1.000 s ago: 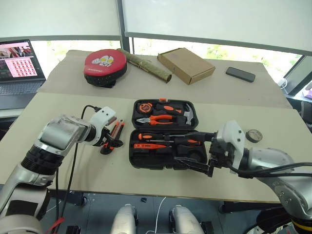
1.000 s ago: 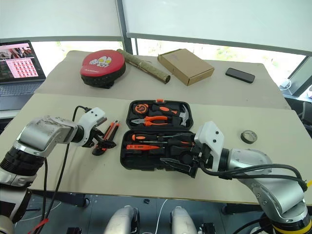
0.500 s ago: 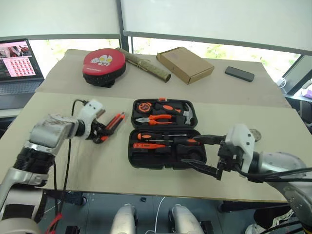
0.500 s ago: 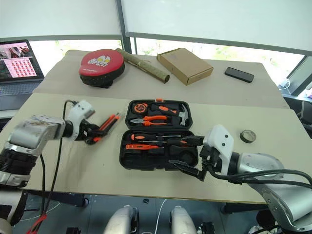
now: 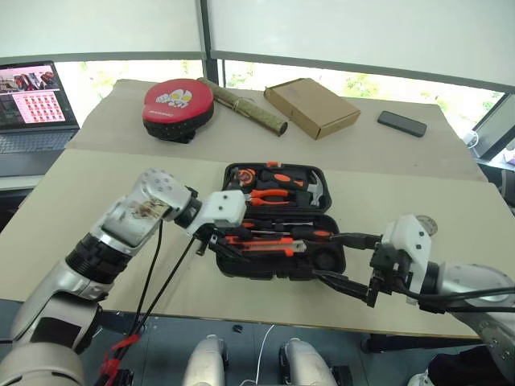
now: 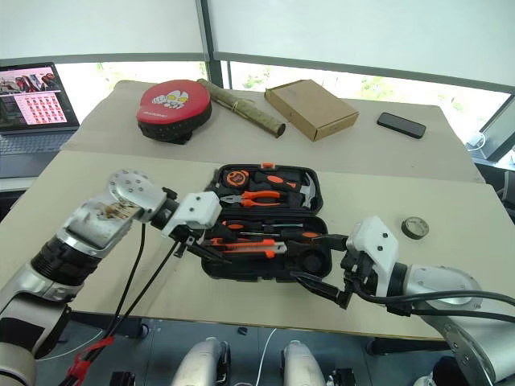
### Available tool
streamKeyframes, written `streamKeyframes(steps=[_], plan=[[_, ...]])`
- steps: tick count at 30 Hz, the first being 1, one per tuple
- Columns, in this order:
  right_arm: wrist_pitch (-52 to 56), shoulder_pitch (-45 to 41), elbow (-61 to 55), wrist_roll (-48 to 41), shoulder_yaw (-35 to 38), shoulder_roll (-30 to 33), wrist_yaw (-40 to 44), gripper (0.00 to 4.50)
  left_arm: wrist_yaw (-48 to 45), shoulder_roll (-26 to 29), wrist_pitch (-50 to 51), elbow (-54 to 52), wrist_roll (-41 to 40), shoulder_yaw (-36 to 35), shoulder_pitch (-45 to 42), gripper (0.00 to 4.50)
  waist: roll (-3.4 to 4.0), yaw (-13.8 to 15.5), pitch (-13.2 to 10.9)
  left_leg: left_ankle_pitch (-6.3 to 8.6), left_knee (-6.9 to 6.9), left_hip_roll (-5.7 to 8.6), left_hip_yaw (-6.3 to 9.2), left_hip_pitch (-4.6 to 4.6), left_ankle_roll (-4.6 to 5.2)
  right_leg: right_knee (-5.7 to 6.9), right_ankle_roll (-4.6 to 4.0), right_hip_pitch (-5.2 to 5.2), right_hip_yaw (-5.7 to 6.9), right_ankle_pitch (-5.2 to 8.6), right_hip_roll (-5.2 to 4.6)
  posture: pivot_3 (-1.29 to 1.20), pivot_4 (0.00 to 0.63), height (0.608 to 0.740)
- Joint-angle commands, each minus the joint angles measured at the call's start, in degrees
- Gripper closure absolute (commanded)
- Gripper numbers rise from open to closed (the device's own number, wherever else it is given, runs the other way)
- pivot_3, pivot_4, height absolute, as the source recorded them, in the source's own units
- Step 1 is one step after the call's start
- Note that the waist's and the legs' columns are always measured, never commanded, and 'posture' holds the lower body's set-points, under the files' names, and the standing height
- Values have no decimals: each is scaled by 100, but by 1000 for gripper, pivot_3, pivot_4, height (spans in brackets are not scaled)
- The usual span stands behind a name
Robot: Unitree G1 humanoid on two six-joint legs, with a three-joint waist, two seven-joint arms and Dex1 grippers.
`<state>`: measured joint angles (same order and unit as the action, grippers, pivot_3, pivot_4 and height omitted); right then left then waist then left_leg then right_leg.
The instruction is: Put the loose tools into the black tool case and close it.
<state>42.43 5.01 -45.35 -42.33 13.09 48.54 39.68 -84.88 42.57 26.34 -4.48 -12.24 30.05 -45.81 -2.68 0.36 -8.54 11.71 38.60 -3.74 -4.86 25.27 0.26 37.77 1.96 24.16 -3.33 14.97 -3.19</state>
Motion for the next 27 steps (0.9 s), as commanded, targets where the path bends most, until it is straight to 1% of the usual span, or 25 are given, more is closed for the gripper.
streamKeyframes(steps=[1, 3, 7, 9, 18, 20, 21, 22, 23, 25, 27], plan=[[53, 98, -381, -259, 320, -43, -198, 0, 137, -96, 481, -130, 564, 396, -242, 2856, 0, 15, 0, 0, 2, 0, 0, 0, 0, 0, 1, -1, 0, 0, 0, 0, 150, 740], [68, 172, -463, -328, 365, -49, -274, 0, 176, -144, 618, -117, 655, 451, -260, 2856, -1, 14, 0, 0, 7, 1, 2, 1, 0, 0, 2, -3, 0, 1, 0, 0, 150, 740], [67, 292, -590, -390, 416, -67, -404, 0, 311, -256, 1243, -70, 822, 577, -386, 2856, 1, 4, 0, 0, 10, 0, 4, -1, 0, 10, 2, -1, 0, 1, 0, 0, 150, 740], [64, 305, -618, -435, 433, -62, -466, 0, 333, -261, 1359, -40, 954, 696, -419, 2856, 0, -2, 0, 0, 15, 0, 6, -1, 0, 16, 2, -1, 0, 1, 1, 0, 150, 740], [43, 178, -502, -447, 356, -7, -566, 0, 368, -428, 2246, -250, 806, 790, -414, 2856, 8, -34, 4, 0, 15, 0, 8, -6, 0, 19, 2, -4, 0, 2, 1, 0, 150, 740], [42, 122, -467, -415, 293, -11, -578, 0, 398, -500, 2275, -220, 788, 773, -431, 1856, 8, -32, 5, 0, 15, 1, 10, -6, 0, 20, 1, -4, 0, 2, 1, 0, 150, 740], [39, 92, -443, -396, 260, -16, -582, 0, 408, -561, 2334, -211, 732, 732, -451, 1665, 7, -30, 5, 0, 15, 1, 9, -6, 0, 20, 1, -4, 0, 2, 1, 0, 150, 740], [40, 53, -416, -381, 225, -23, -591, 0, 420, -592, 2348, -192, 709, 710, -472, 1215, 8, -30, 5, 0, 16, 1, 10, -5, 0, 20, 1, -3, 0, 2, 1, 0, 150, 740], [42, 21, -391, -372, 200, -29, -597, 0, 445, -590, 2283, -163, 728, 688, -487, 929, 8, -30, 5, 0, 16, 1, 10, -6, 1, 19, 2, -5, 0, 2, 1, 0, 150, 740], [45, -37, -352, -363, 161, -32, -607, 0, 424, -518, 2149, -115, 735, 619, -506, 122, 8, -28, 5, 0, 17, 1, 10, -5, 1, 18, 2, -6, 0, 2, 0, 0, 150, 740], [44, -69, -328, -361, 142, -30, -614, 0, 383, -430, 2096, -102, 642, 426, -520, 44, 8, -22, 4, 0, 17, 3, 8, -5, 0, 19, 2, -5, -2, 2, -1, 0, 150, 740]])
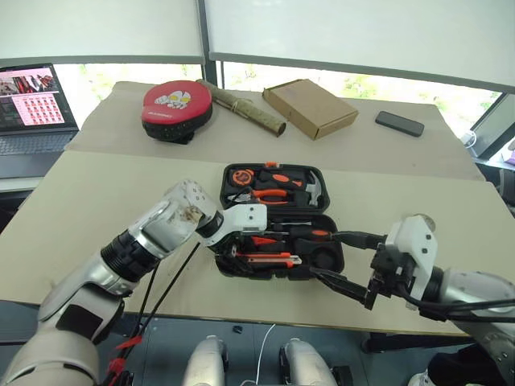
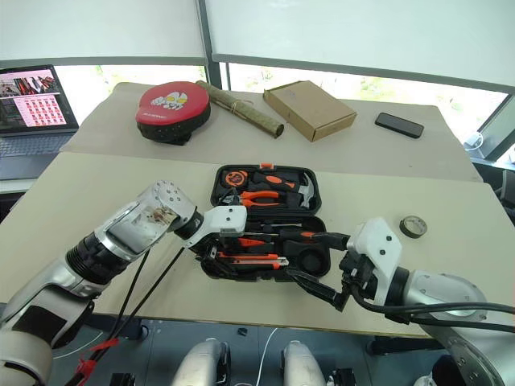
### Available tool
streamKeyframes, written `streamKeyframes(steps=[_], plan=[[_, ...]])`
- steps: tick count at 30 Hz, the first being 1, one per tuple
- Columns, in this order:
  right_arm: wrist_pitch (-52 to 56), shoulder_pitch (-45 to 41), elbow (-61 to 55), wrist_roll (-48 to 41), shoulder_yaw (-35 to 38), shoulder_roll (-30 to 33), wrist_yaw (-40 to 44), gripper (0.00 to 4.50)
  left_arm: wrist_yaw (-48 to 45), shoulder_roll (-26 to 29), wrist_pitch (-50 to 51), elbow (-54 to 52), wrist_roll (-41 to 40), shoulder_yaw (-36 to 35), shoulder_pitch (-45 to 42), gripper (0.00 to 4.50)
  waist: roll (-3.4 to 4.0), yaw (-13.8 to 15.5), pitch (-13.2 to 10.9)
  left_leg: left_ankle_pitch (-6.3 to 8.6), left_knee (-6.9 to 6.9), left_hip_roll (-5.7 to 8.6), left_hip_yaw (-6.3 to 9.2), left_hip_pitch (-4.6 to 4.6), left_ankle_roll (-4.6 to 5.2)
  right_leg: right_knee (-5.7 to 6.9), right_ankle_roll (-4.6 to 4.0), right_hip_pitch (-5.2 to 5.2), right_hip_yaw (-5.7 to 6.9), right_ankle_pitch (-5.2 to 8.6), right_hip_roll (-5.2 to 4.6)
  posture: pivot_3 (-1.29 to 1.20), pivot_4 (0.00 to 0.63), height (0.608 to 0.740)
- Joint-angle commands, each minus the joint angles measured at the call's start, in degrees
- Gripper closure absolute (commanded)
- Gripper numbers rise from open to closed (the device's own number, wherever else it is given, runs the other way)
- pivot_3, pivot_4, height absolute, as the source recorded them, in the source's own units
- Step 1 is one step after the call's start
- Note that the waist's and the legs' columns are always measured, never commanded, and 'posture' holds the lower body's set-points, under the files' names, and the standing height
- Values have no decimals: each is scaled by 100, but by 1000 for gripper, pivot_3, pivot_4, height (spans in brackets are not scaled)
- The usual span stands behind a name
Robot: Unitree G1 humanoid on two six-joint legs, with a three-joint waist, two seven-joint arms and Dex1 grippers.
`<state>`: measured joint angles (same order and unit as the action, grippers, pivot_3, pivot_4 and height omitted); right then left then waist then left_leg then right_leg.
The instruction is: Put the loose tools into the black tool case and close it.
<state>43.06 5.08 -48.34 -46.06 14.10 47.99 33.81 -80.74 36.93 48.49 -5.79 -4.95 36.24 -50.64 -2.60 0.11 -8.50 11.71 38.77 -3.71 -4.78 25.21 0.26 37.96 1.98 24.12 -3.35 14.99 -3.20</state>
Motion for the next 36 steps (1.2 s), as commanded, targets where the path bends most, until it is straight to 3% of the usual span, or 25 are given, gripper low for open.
streamKeyframes(steps=[1, 8, 11, 21, 36], plan=[[-22, -85, -19, 12, 37, 24, -31, 0, -34, 173, -125, 51, -136, -309, -51, 44, 0, 4, 0, 0, 0, 0, 1, 0, 0, 0, 0, 0, 0, 0, 1, 0, 150, 740], [-58, -47, 21, 62, 42, 12, -39, 0, -332, 748, -367, 251, -693, -1190, 49, 44, 1, -15, -1, 0, -1, -2, 1, 1, 0, 3, -1, 5, 0, 0, 2, 0, 150, 740], [-73, -22, 32, 70, 59, 11, -10, 0, -409, 1035, -866, 398, -649, -1311, 274, 672, 2, -19, 0, 0, -1, -2, 0, 0, 0, 2, -1, 4, 0, 0, 2, 0, 150, 740], [-95, -116, 128, 90, 43, 30, 98, 0, -471, 1129, -1433, 86, -377, -1071, 696, 4411, -1, 52, -2, 0, 5, -2, -4, 4, 0, 1, 0, 2, 1, 0, 0, 0, 150, 740], [-44, -96, 103, 47, 76, 31, 94, 0, -367, 914, -2313, 115, 400, -440, 1176, 4461, 12, 51, 9, 0, 5, -2, -5, -6, 0, 1, 0, -9, 0, 0, 0, 0, 150, 740]])
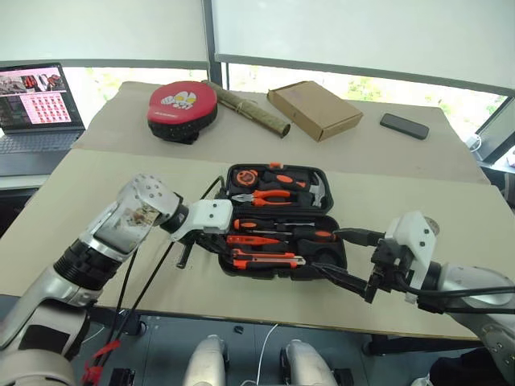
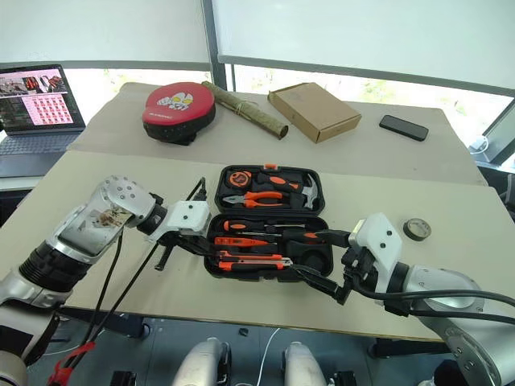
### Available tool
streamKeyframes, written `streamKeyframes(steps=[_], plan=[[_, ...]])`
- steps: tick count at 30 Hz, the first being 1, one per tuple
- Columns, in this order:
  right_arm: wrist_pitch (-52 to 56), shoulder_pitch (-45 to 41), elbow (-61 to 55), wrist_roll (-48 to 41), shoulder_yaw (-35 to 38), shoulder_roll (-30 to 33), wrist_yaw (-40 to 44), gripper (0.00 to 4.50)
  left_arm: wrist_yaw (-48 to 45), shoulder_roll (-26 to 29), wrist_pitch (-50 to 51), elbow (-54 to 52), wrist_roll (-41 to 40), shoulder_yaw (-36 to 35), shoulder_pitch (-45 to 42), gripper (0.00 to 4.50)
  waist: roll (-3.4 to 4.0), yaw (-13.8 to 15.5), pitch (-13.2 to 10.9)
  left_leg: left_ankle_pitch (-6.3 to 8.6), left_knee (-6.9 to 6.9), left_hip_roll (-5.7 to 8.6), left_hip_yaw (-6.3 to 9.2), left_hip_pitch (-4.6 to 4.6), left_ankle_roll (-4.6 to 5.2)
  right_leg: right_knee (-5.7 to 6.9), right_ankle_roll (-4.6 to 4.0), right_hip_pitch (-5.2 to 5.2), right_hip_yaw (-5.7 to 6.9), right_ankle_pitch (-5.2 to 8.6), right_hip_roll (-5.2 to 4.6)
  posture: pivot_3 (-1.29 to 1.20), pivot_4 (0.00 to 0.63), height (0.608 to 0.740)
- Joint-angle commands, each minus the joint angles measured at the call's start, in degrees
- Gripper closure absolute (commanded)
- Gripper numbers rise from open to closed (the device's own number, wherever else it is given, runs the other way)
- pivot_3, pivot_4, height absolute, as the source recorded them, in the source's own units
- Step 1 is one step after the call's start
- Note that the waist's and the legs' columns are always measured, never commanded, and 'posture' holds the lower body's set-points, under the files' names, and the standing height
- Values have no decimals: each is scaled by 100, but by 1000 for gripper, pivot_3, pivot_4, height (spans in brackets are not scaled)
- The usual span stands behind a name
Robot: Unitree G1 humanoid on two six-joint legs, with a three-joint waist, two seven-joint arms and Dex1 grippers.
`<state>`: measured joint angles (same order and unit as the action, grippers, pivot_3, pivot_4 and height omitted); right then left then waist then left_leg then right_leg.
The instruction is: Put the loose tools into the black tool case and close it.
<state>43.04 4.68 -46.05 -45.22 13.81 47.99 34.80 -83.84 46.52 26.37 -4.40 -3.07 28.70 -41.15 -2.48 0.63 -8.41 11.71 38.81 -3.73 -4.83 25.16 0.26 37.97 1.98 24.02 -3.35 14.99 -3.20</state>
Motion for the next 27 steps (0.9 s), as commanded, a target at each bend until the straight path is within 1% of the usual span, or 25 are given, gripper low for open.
streamKeyframes(steps=[1, 7, 11, 12, 15, 16, 17, 20, 22, 24, 27], plan=[[-36, -55, -123, -47, 117, 30, -11, 0, -72, -51, -122, -23, 236, 324, 257, 4461, 0, -2, 1, 0, -1, -1, -1, 0, 0, 1, 0, 1, -1, 0, 0, 0, 150, 740], [-30, 21, -144, -57, 156, 29, -24, 0, -75, -138, -206, 133, 321, 279, 254, 4461, 18, -2, 14, 0, -1, -1, 0, -3, 0, 0, 0, -2, -2, 0, 1, 0, 150, 740], [-28, 58, -171, -64, 180, 30, -39, 0, -220, -91, -238, 268, 170, -7, -43, 4461, 20, -1, 15, 0, 0, 0, 0, -3, 0, 0, 0, -3, -2, 0, 1, 0, 150, 740], [-30, 69, -178, -67, 190, 31, -39, 0, -293, -81, -199, 282, 78, -92, -119, 4461, 19, -2, 15, 0, 0, 0, -1, -3, 0, 0, 0, -1, -2, 0, 1, 0, 150, 740], [-42, 98, -172, -63, 230, 39, -36, 0, -748, -103, 63, 410, -599, -507, -623, 4461, 16, -16, 11, 0, 0, -2, 0, 1, 0, 3, -1, 6, -2, 0, 4, 0, 150, 740], [-47, 108, -171, -60, 235, 38, -35, 0, -828, -149, 7, 545, -779, -560, -833, 4461, 12, -15, 8, 0, 0, -3, 1, 5, 0, 4, -1, 10, -2, 0, 6, 0, 150, 740], [-51, 116, -172, -55, 235, 37, -35, 0, -859, -221, -111, 701, -816, -558, -992, 4461, 8, -14, 6, 0, 1, -3, 2, 6, 0, 5, -1, 11, -1, 0, 6, 0, 150, 740], [-63, 125, -168, -27, 210, 28, -42, 0, -789, -584, -753, 1342, -458, -381, -1314, 4461, 9, 13, 6, 0, 3, 2, 2, 7, 0, 0, 2, 4, -1, 1, 2, 0, 150, 740], [-66, 117, -162, -16, 194, 24, -47, 0, -644, -1010, -944, 1682, -281, -210, -1471, 4461, 9, 18, 6, 0, 4, 5, 1, 6, 0, -3, 3, 1, -2, 1, 0, 0, 150, 740], [-62, 91, -147, -11, 177, 21, -58, 0, -711, -1345, -945, 1765, -249, -73, -1529, 4461, 7, 17, 5, 0, 5, 6, 2, 8, 1, -3, 4, 1, -2, 1, 1, 0, 150, 740], [-44, 66, -148, -12, 152, 9, -97, 0, -706, -1652, -1013, 1780, -164, 82, -1528, 4461, 4, -13, 3, 0, 4, 4, 4, 18, 1, -2, 3, 10, -3, 1, 2, 0, 150, 740]])
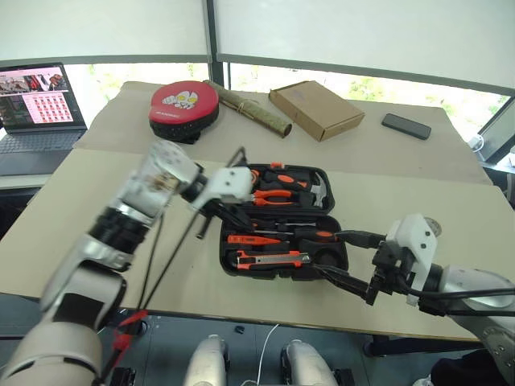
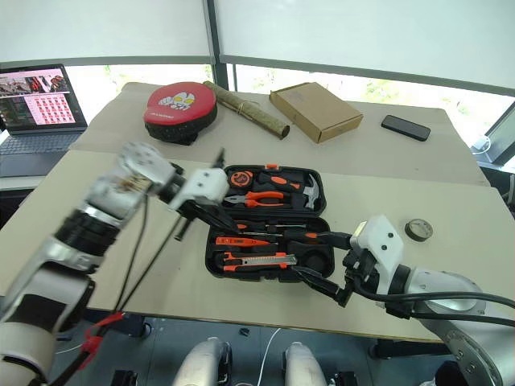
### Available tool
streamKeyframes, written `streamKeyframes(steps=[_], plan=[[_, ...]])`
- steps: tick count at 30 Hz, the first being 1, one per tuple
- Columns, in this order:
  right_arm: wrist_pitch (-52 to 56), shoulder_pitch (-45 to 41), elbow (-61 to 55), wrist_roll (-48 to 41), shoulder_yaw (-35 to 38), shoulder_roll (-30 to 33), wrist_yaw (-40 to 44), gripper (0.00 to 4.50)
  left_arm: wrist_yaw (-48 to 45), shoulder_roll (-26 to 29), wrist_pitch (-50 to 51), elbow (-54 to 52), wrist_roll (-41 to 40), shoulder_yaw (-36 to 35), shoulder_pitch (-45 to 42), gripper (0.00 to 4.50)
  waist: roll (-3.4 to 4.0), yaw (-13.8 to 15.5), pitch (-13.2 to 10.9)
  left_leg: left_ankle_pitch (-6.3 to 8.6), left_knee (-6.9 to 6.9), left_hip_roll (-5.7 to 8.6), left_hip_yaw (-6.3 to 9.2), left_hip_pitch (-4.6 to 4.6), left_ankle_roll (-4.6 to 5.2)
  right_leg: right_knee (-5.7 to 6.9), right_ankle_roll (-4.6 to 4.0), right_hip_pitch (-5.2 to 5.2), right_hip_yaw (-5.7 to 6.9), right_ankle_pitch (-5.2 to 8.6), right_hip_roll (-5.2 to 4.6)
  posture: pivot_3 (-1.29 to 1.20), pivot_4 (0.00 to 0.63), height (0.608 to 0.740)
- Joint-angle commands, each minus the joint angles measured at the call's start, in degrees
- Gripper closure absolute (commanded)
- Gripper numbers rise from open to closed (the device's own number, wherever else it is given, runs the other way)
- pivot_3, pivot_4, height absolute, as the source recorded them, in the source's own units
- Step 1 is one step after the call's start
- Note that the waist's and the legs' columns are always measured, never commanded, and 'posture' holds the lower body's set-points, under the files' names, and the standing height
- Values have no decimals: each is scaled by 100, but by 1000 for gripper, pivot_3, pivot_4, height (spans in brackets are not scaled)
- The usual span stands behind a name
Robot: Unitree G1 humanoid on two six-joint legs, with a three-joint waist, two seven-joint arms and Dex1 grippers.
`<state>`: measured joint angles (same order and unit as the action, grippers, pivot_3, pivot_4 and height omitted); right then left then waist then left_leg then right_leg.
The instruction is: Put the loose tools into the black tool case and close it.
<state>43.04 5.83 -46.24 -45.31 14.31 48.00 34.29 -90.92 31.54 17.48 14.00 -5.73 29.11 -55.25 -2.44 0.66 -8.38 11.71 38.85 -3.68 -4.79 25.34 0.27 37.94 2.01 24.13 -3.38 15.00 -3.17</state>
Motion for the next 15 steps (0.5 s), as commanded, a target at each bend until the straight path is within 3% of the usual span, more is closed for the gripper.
streamKeyframes(steps=[1, 15], plan=[[-41, -32, -147, -2, 98, -3, -66, 0, 75, -266, -153, -36, 165, 112, -105, 4461, 1, -41, 0, 0, -1, -1, 0, -1, 0, 0, 0, 1, -2, 0, 1, 0, 150, 740], [-21, 209, -350, -188, 227, -127, -353, 0, 241, -619, -932, 298, 913, 606, 116, 4461, 1, -53, 0, 0, -2, -2, 5, -4, 0, 2, -1, -2, -5, 0, 5, 0, 150, 740]])
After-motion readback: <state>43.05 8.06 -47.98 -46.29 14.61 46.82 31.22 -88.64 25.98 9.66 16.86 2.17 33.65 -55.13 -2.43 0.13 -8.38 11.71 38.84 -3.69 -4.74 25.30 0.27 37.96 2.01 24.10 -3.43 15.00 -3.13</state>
